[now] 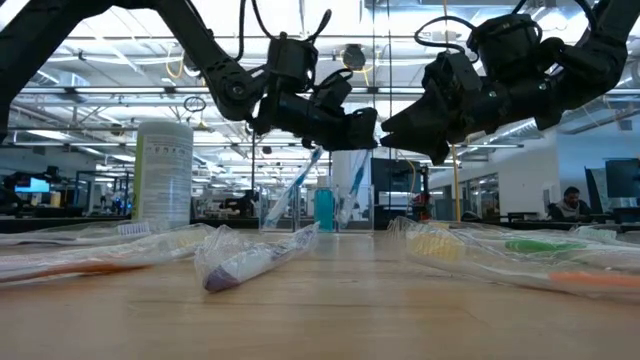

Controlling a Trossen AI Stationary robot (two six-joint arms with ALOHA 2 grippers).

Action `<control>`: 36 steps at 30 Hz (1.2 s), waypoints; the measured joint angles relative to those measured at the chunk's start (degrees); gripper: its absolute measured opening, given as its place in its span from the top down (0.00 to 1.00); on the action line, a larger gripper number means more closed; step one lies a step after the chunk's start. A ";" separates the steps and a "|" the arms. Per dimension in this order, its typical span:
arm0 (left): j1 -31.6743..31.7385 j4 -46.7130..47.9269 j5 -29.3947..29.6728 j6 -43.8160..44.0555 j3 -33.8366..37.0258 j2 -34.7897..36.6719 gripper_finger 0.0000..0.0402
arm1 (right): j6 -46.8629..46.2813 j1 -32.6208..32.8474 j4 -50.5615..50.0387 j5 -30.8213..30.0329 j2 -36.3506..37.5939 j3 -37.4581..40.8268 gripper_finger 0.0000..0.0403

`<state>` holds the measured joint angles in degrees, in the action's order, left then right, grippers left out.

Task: Pick & Place toothbrushing station
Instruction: Put the blue toothbrush into the transparent organizer, then put the left purple toothbrush into the transparent organizer

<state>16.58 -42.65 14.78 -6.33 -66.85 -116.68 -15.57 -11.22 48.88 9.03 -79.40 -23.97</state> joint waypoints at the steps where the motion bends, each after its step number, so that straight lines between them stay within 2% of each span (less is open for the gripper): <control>1: 0.00 1.94 0.68 1.17 0.00 0.61 0.68 | 0.19 0.00 0.01 -0.02 0.00 0.00 0.58; 6: -0.13 13.71 1.85 3.10 0.00 5.16 0.55 | 1.79 -0.09 0.37 -0.01 0.00 0.00 0.58; 11: -1.03 23.72 2.14 5.09 0.02 11.63 0.49 | 1.48 -1.92 2.73 0.01 0.00 0.00 0.58; 20: -3.46 51.72 2.26 2.39 0.00 30.28 0.48 | -0.02 -6.51 4.00 0.03 0.00 0.00 0.58; 26: -4.73 70.27 0.11 7.15 0.00 40.26 0.48 | 1.41 -10.04 4.00 0.03 0.00 0.00 0.58; 31: -5.63 85.67 -1.74 12.32 0.00 45.06 0.48 | 1.50 -12.85 4.07 0.00 0.00 0.00 0.58; 36: -7.05 98.97 -2.69 20.79 0.00 46.03 0.48 | 1.74 -15.37 4.55 0.00 0.00 0.00 0.58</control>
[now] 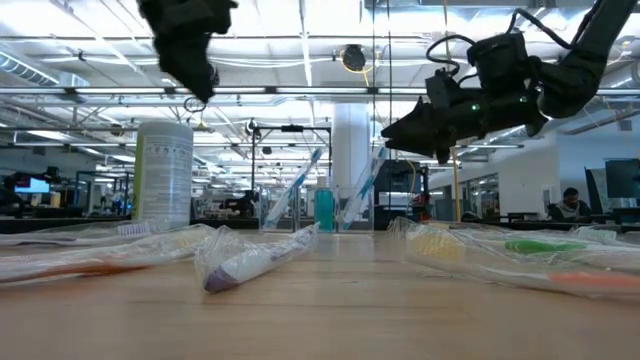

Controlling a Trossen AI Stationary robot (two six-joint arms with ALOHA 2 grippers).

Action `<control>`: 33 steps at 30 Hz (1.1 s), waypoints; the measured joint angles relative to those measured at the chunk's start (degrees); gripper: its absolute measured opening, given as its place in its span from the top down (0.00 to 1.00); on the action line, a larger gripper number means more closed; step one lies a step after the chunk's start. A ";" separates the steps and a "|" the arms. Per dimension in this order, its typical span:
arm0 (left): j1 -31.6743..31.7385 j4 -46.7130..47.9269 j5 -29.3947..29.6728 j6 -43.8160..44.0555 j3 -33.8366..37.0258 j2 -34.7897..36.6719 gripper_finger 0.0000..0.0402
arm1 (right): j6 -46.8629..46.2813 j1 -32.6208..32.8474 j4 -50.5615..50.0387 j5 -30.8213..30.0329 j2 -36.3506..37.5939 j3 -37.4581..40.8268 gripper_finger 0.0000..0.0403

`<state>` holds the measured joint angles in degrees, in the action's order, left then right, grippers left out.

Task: Pick & Place toothbrushing station
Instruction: Put the left purple toothbrush into the transparent organizer

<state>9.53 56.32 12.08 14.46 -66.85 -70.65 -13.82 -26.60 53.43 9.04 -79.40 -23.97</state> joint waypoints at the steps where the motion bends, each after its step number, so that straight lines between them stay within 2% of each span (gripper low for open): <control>1: -0.40 2.52 -0.55 1.69 0.00 0.00 0.48 | 0.00 -0.47 0.25 0.00 0.00 0.00 0.58; 4: -1.82 8.51 -1.55 5.09 0.20 -0.27 0.48 | 0.00 -1.66 1.25 -0.01 0.00 0.00 0.58; 10: -6.34 5.05 -3.40 10.94 8.00 -0.50 0.48 | 0.00 -3.29 2.20 0.00 0.00 0.00 0.58; 14: -10.29 -1.48 -4.53 16.58 16.73 -0.57 0.48 | -0.02 -3.97 2.40 0.00 0.00 0.00 0.58; 20: -15.10 -18.46 -9.29 25.50 28.35 -1.40 0.48 | -0.02 -4.15 1.19 0.00 0.00 0.00 0.58; 23: -17.05 -23.39 -9.58 28.66 31.26 -1.29 0.48 | -0.02 -4.15 0.83 0.00 0.00 0.00 0.58; 30: -20.00 -24.12 -8.35 33.61 34.66 -1.36 0.48 | -0.63 -4.08 -0.73 0.14 0.00 0.00 0.58; 33: -21.46 -27.45 -7.50 35.45 35.87 -1.36 0.48 | -0.63 -4.08 -2.16 0.17 0.00 -0.02 0.58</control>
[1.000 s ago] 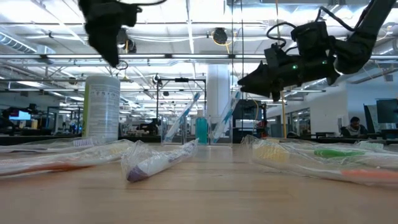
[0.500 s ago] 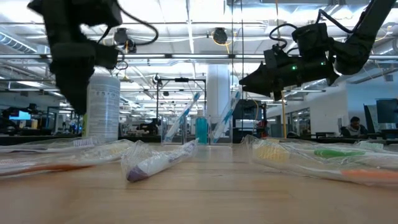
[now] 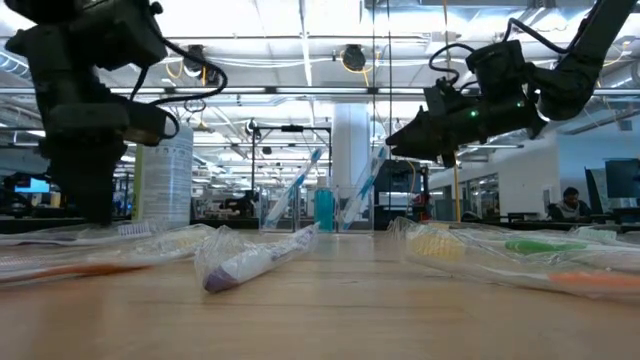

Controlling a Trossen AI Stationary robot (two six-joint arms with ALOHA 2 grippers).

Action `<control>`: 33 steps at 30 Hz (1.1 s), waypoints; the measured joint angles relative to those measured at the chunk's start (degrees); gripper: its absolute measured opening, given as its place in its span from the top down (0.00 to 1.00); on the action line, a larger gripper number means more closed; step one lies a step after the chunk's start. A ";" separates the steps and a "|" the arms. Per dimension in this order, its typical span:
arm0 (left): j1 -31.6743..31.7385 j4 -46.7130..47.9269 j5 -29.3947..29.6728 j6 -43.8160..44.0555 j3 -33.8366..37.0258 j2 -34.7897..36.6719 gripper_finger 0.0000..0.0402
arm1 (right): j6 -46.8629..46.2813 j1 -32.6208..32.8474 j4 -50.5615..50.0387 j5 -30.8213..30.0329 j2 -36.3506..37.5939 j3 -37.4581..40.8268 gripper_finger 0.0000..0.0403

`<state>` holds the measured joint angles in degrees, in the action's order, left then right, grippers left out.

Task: Pick & Place toothbrushing station
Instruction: Put the left purple toothbrush into the transparent organizer

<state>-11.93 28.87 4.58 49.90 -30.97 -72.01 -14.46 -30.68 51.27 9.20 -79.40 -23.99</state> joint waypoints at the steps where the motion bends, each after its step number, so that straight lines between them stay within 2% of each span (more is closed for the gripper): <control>1: -0.61 -1.94 0.00 -0.03 0.49 0.00 0.48 | 0.04 0.00 -0.38 -0.01 0.00 0.00 0.58; 5: -2.50 -9.13 1.59 -0.46 2.95 0.00 0.48 | 0.11 0.00 -1.25 0.01 0.00 0.00 0.58; 8: -3.23 -9.07 4.73 0.31 4.00 0.00 0.48 | 0.13 0.02 -1.41 0.03 0.00 0.00 0.58; 13: -3.65 -9.32 5.77 0.09 5.65 0.07 0.50 | 0.12 0.02 -1.48 0.03 0.00 0.00 0.58; 24: -3.60 -9.71 7.00 -1.66 6.80 0.13 0.70 | -1.70 0.02 -1.47 0.05 0.00 0.00 0.58; 33: -3.62 -9.63 9.00 0.48 6.90 0.07 0.84 | -1.99 0.02 -1.47 0.05 0.00 0.00 0.58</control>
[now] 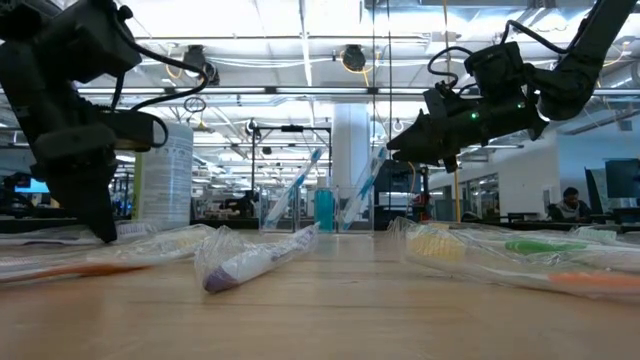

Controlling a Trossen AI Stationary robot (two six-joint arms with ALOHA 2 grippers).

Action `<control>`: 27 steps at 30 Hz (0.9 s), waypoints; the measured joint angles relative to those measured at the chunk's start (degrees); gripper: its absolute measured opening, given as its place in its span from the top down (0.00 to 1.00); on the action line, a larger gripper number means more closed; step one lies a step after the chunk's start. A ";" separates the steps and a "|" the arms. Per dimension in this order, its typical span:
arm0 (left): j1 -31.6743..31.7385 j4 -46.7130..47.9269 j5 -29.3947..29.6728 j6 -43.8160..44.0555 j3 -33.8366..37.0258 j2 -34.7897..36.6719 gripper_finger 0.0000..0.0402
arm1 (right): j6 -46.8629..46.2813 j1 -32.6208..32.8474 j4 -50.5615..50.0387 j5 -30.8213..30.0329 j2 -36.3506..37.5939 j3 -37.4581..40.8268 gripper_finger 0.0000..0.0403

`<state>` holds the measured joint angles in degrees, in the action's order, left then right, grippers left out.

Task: Pick & Place toothbrushing station
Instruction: Put the left purple toothbrush into the transparent organizer

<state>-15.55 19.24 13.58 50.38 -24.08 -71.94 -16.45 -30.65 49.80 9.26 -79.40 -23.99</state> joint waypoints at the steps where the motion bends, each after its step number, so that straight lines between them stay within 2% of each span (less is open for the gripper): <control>1: 0.00 0.06 0.14 0.31 0.00 0.00 0.86 | 0.00 0.00 0.00 0.00 0.00 0.00 0.58; 7: -0.01 -0.57 3.58 2.85 0.06 -0.12 0.98 | 0.00 0.00 0.00 0.00 0.00 0.00 0.58; 10: 0.22 -1.54 6.41 4.42 0.22 -0.22 0.97 | 0.00 0.00 0.00 0.00 0.00 0.00 0.58; 14: 0.15 -8.33 10.50 3.97 0.22 -0.20 0.95 | -0.01 0.00 0.02 0.00 0.00 0.00 0.58; 18: 0.19 -19.24 22.48 -4.36 0.20 -0.16 0.99 | 0.00 0.00 0.02 0.00 0.00 0.00 0.58; 22: 1.60 -35.78 35.75 -15.81 0.18 -0.11 0.97 | -0.02 0.00 0.02 -0.02 0.00 0.00 0.58; 24: 2.97 -46.11 39.03 -24.39 0.16 -0.11 0.97 | -0.02 0.00 0.03 0.00 0.00 0.00 0.58; 27: 5.49 -62.07 38.72 -36.51 0.11 -0.11 0.99 | -0.02 0.00 0.03 -0.02 0.00 0.00 0.58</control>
<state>-10.06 -42.83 52.30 13.88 -23.97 -72.05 -16.47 -30.65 49.83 9.23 -79.40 -23.99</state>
